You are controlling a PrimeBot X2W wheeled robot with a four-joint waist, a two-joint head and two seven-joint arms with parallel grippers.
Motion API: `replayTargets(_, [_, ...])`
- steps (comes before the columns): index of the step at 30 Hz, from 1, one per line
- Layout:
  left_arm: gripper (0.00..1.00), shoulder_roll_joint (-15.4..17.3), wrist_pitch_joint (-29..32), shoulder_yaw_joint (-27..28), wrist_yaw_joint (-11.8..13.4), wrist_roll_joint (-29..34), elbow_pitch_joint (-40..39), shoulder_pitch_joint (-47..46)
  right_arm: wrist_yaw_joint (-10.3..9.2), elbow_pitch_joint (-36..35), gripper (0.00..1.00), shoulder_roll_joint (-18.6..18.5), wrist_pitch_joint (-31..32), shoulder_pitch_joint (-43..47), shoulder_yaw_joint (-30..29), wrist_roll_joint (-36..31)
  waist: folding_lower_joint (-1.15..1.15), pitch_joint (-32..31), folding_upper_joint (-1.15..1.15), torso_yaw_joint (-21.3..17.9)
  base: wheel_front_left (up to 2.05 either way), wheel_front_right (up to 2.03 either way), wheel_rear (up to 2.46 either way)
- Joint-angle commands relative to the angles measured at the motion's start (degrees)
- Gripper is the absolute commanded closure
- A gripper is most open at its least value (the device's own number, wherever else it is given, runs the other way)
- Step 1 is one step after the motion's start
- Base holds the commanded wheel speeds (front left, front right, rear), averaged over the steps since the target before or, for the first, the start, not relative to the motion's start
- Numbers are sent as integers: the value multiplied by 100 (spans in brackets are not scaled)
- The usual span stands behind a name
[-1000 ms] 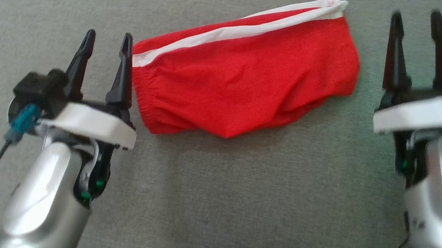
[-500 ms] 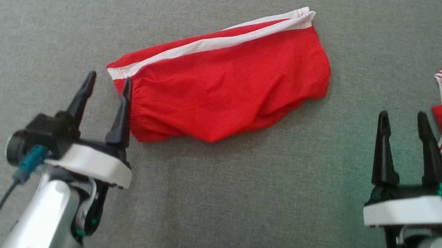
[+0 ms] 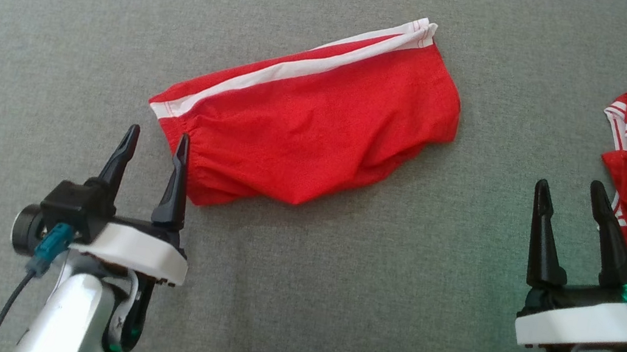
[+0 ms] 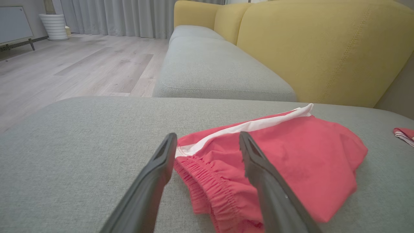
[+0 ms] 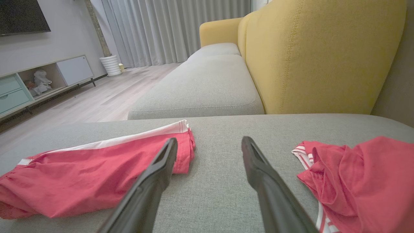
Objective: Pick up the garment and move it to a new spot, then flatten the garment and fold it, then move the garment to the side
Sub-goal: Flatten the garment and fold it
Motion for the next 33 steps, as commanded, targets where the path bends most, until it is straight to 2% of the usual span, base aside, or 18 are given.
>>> replayTargets(1, [0,128,-29,232,4,34,-134,-107,39,-241,0,-13,3,-47,117,3,0,13,0,3,0,0,0])
replayTargets(10, [0,96,-29,247,-16,8,-129,-176,39,-238,0,-12,65,-60,77,86,0,62,0,59,0,0,0])
replayTargets(17, [0,13,-29,179,-91,2,-188,-391,39,241,0,-25,240,-559,-37,3,0,310,0,305,0,0,0])
replayTargets(26, [0,-211,-29,91,-237,48,-230,-818,39,2200,0,-316,386,-2242,220,17,0,804,0,825,0,0,0])
replayTargets(29, [0,-275,-29,71,-277,69,-198,-861,39,2967,0,-374,507,-2651,313,28,0,845,0,930,0,0,0])
replayTargets(33, [0,-333,-29,81,-305,93,-173,-861,39,3640,0,-380,628,-2987,452,77,0,855,0,971,0,0,0])
